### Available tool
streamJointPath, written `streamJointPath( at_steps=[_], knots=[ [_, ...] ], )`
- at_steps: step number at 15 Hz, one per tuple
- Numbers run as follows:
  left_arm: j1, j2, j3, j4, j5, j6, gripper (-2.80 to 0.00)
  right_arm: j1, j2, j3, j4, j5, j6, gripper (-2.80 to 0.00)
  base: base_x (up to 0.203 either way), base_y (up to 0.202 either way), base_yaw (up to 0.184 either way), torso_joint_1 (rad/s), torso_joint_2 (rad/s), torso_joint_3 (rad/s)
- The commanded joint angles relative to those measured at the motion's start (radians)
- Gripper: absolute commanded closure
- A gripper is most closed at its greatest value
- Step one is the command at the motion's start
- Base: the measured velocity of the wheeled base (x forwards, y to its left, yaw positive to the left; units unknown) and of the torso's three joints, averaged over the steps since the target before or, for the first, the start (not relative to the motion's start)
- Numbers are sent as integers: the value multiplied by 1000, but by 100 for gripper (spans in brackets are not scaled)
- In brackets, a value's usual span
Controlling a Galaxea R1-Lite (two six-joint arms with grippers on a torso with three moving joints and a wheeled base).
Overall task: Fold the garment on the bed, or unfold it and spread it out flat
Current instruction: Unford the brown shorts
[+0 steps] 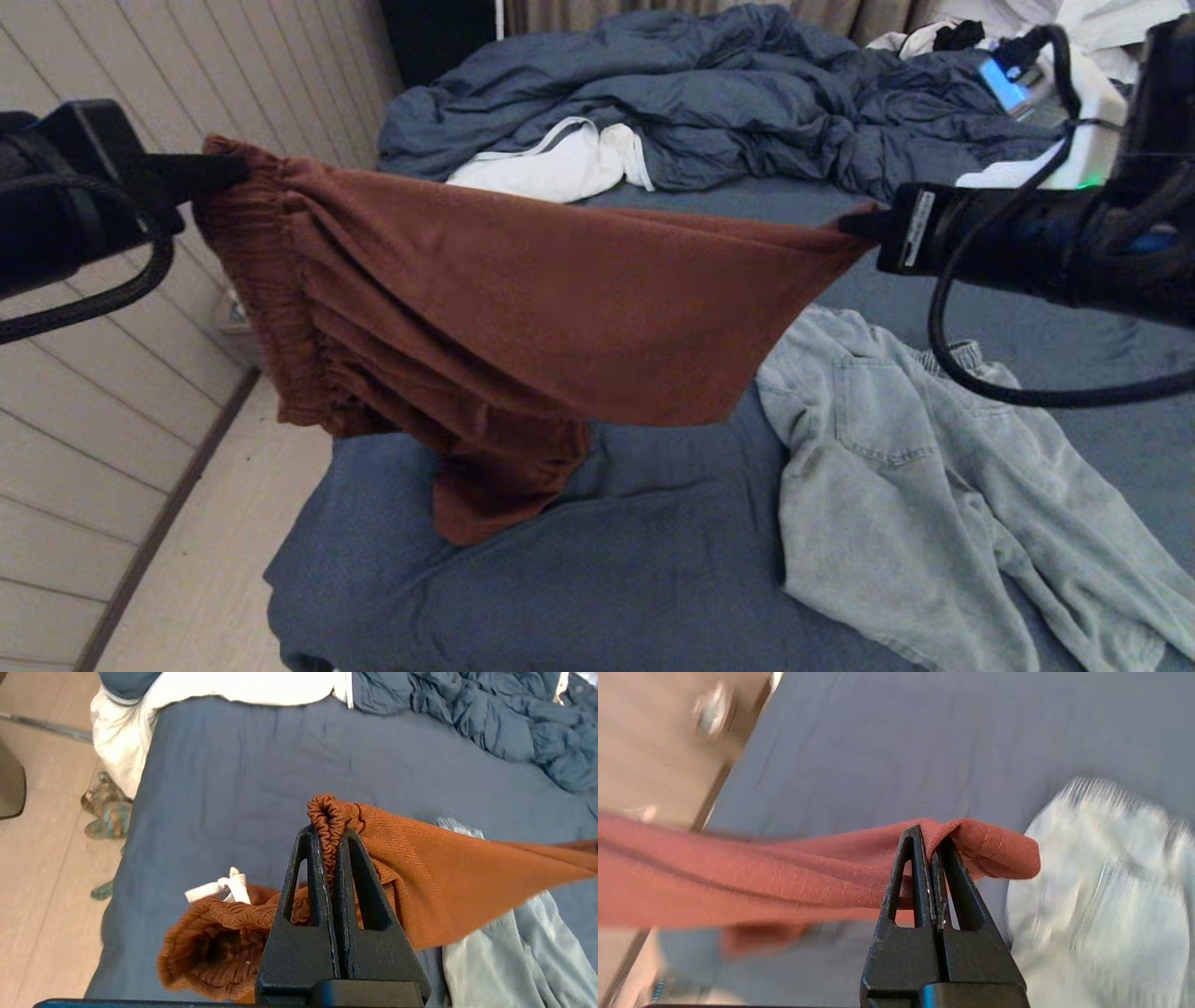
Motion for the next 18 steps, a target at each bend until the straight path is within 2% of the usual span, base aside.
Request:
streamJointPath(
  at_steps=[1, 5, 9, 12, 16, 18],
  knots=[
    [-17, -114, 34, 34, 4, -3, 0, 32, -87, 7, 90, 0, 0, 0, 0, 0, 0, 0, 0, 0],
    [-108, -176, -44, 232, 5, -10, 0, 61, -100, -48, 289, 5, 2, 0, 0, 0, 0, 0, 0, 0],
    [-129, -263, -57, 331, 3, -11, 0, 98, -161, -47, 404, 54, 1, 0, 0, 0, 0, 0, 0, 0],
    [-148, -315, -80, 487, 1, -12, 0, 122, -171, -57, 501, 63, 0, 0, 0, 0, 0, 0, 0, 0],
    [-155, -326, -139, 538, 1, -11, 0, 204, -194, -97, 581, 64, 0, 0, 0, 0, 0, 0, 0, 0],
    [-168, -353, -143, 569, 0, -10, 0, 219, -217, -98, 614, 63, 0, 0, 0, 0, 0, 0, 0, 0]
  ],
)
